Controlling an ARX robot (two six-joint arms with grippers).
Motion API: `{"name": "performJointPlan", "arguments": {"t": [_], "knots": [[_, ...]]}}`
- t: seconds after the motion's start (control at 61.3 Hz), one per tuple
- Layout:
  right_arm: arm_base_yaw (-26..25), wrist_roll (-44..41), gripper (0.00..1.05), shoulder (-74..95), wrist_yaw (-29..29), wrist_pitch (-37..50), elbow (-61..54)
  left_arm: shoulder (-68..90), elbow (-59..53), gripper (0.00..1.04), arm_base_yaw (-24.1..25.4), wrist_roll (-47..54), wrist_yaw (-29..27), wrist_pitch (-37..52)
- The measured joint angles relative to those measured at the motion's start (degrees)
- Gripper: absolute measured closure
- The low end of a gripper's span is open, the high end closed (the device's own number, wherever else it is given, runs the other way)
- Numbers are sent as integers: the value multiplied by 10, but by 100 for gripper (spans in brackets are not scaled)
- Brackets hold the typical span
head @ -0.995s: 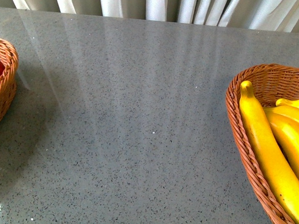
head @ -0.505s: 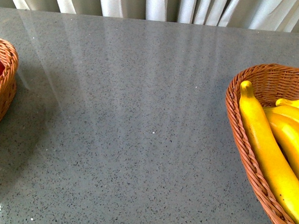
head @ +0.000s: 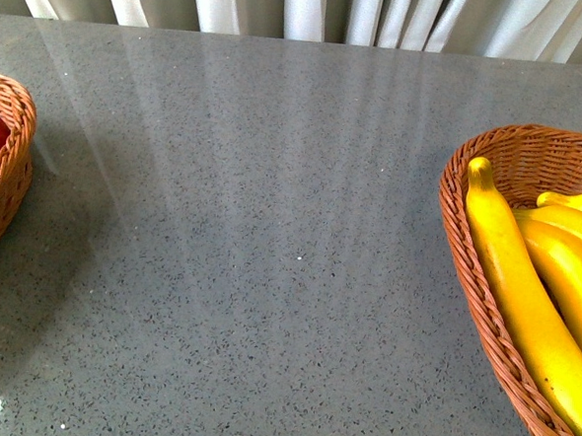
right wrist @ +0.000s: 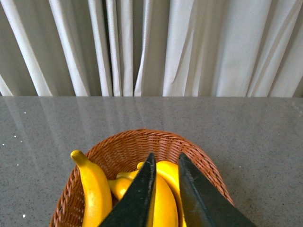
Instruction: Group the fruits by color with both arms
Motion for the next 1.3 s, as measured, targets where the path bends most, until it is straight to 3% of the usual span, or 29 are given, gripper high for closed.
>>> {"name": "performJointPlan", "arguments": {"t": [0.408, 1.304], "knots": [[0, 0, 8, 0, 0, 0, 0, 0, 0, 9, 0, 0, 0, 0], [0, 0, 9, 0, 0, 0, 0, 0, 0, 9, 0, 0, 0, 0]]}}
